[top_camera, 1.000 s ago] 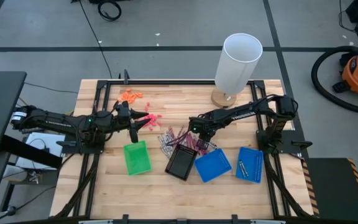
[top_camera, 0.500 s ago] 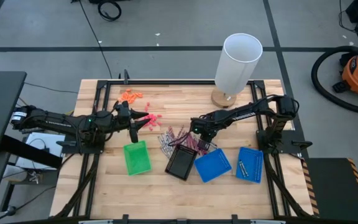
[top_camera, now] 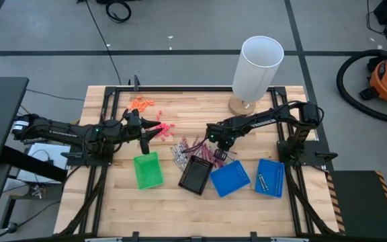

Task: Sort crayons
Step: Put the black crayon into the right blue bin

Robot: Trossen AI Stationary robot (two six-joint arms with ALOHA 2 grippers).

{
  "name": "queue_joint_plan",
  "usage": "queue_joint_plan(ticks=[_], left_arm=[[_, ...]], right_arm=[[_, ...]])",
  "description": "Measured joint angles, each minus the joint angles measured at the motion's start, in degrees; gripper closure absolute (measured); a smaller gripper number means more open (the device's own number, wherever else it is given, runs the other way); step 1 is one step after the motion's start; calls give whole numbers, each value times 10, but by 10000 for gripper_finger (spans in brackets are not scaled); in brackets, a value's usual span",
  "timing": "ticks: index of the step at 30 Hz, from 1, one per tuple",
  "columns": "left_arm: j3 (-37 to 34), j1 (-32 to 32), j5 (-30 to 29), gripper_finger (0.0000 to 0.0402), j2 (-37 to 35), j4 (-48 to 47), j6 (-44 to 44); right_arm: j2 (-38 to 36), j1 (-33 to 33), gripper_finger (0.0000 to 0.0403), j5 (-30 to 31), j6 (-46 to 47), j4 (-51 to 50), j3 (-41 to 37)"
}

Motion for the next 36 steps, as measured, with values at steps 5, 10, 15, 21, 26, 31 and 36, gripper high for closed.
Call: queue_joint_plan(ticks=[5,10,15,21,26,31,36], left_arm=[[0,0,0,253,0,0,0],[0,0,0,253,0,0,0],[0,0,0,253,0,0,0],[0,0,0,253,0,0,0],[0,0,0,253,0,0,0],[0,0,0,253,0,0,0],[0,0,0,253,0,0,0]], right_arm=[[-2,0,377,4,0,1,0],[-19,-2,375,18,-7,-4,3],[-53,-1,375,26,-9,-10,4],[-123,4,375,43,6,-34,4],[-191,21,375,72,34,-62,4],[-248,50,375,96,72,-91,4],[-288,86,375,122,118,-124,4]])
